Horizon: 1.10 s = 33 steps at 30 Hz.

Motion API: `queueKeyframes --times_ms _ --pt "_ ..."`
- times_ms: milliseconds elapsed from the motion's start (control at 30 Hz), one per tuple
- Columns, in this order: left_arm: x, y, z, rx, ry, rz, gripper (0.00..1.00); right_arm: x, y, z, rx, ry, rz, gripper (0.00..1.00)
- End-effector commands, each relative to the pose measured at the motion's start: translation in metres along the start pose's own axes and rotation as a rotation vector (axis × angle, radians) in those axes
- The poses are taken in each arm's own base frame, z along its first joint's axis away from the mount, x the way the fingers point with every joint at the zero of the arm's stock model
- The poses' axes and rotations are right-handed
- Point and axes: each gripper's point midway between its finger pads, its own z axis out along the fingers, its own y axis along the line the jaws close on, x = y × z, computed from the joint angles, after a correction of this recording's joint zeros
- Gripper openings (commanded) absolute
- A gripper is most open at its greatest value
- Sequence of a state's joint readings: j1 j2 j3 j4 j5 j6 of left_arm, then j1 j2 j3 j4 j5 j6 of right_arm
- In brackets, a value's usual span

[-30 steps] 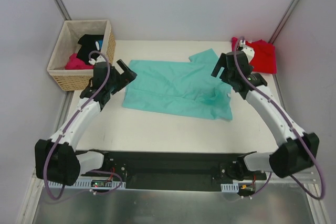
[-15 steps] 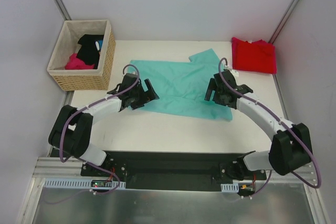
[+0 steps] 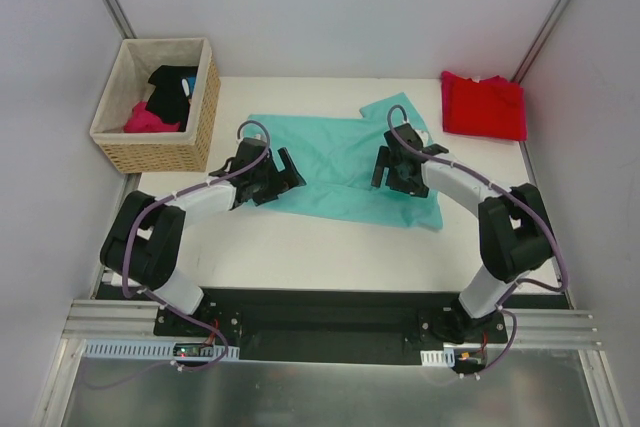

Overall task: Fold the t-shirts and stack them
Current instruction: Fold the flattened tshirt in 1/3 of the way

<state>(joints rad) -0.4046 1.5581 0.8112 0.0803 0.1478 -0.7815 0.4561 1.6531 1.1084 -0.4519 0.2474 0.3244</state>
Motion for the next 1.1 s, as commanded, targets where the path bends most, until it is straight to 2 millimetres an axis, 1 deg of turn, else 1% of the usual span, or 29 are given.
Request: queueKeyframes --times_ms 0,67,100,133,200,333,500,533,567,600,633,767,800,867,900,933,1000,1033,1067 --pt "-0.020 -0.012 0.006 0.036 -0.059 0.009 0.99 -0.016 0.022 0.002 -0.048 -0.019 0.006 0.97" --pt "-0.013 -0.007 0.011 0.041 -0.041 0.000 0.99 -0.019 0.026 0.005 -0.052 -0.013 0.008 0.97" --pt "-0.017 -0.008 0.013 0.063 -0.054 -0.015 0.99 -0.018 0.027 0.006 -0.052 -0.009 0.006 0.97" --pt "-0.011 -0.002 0.016 0.061 -0.040 -0.025 0.99 -0.021 0.030 0.005 -0.058 -0.015 0.005 0.97" --pt "-0.007 -0.002 0.018 0.082 -0.026 -0.050 0.99 -0.022 0.032 0.007 -0.058 -0.009 0.006 0.97" --pt "0.008 0.007 0.023 0.088 0.009 -0.080 0.99 -0.025 0.034 0.012 -0.052 -0.006 0.000 0.97" --pt "0.021 0.016 0.024 0.078 0.034 -0.090 0.99 -0.028 0.041 0.021 -0.058 0.000 0.004 0.97" --pt "0.024 0.018 0.024 0.074 0.038 -0.091 0.99 -0.025 0.041 0.025 -0.054 0.012 0.004 0.97" --pt "0.024 0.019 0.023 0.073 0.039 -0.090 0.99 -0.025 0.043 0.027 -0.055 0.014 0.004 0.96" --pt "0.024 0.019 0.023 0.074 0.038 -0.087 0.99 -0.029 0.045 0.027 -0.059 0.006 0.007 0.96" --pt "0.025 0.020 0.023 0.070 0.039 -0.087 0.99 -0.027 0.045 0.033 -0.052 0.014 0.005 0.97" --pt "0.026 0.018 0.022 0.082 0.047 -0.084 0.99 -0.037 0.047 0.043 -0.031 -0.011 -0.002 0.97" --pt "0.027 0.018 0.022 0.082 0.049 -0.084 0.99 -0.043 0.049 0.043 -0.029 -0.031 -0.001 0.97" --pt "0.027 0.018 0.021 0.085 0.050 -0.083 0.99 -0.048 0.051 0.049 -0.025 -0.043 -0.008 0.97" --pt "0.028 0.018 0.020 0.086 0.051 -0.082 0.99 -0.053 0.052 0.050 -0.020 -0.055 -0.011 0.97" --pt "0.028 0.018 0.020 0.088 0.051 -0.080 0.99 -0.061 0.057 0.049 -0.028 -0.073 -0.011 0.97" --pt "0.030 0.019 0.020 0.086 0.055 -0.078 0.99 -0.068 0.060 0.052 -0.025 -0.083 -0.028 0.96" --pt "0.030 0.019 0.019 0.086 0.055 -0.078 0.99 -0.077 0.065 0.049 -0.035 -0.101 -0.026 0.97" --pt "0.029 0.019 0.019 0.085 0.052 -0.076 0.99 -0.080 0.067 0.048 -0.038 -0.108 -0.034 0.97"
